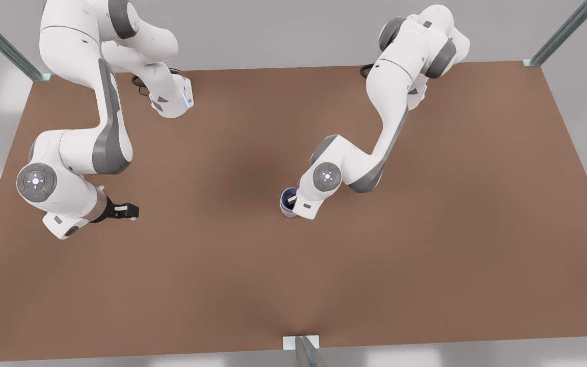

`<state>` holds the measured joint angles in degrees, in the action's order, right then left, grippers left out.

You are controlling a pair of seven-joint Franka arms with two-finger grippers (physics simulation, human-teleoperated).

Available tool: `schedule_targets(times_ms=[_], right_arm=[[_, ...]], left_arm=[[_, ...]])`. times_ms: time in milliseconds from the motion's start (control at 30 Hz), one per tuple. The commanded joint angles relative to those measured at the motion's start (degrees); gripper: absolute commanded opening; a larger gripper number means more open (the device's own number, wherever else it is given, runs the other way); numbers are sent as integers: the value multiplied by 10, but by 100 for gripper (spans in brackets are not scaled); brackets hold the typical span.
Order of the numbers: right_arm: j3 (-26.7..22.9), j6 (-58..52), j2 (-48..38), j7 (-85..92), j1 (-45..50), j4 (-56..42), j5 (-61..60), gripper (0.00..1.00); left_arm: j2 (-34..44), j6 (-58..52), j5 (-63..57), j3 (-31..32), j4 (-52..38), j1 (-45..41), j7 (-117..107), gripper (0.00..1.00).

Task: Stack the cups, with the pink cup at the bottom and the purple cup at the top

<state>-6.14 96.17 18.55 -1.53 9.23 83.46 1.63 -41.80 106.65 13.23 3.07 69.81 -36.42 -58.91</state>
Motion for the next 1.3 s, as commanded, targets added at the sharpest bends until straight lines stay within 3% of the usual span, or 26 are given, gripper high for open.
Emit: schedule_targets(times_ms=[0, 1167, 1200, 1233, 1267], right_arm=[[0, 0, -1, 6, 0, -1, -1, 100], [-1, -1, -1, 7, -3, -1, -1, 100], [-1, -1, -1, 6, -2, -1, -1, 100], [-1, -1, 0, 6, -2, -1, -1, 100], [-1, 0, 0, 7, -3, -1, -1, 100]], left_arm=[[0, 1, 2, 0, 0, -1, -38, 21], [-10, 1, 5, 1, 12, -1, -36, 21], [-10, 1, 5, 1, 12, -1, -35, 30], [-10, 6, 4, 1, 12, -1, -35, 51], [-10, 8, 4, 1, 12, -1, -35, 62]])
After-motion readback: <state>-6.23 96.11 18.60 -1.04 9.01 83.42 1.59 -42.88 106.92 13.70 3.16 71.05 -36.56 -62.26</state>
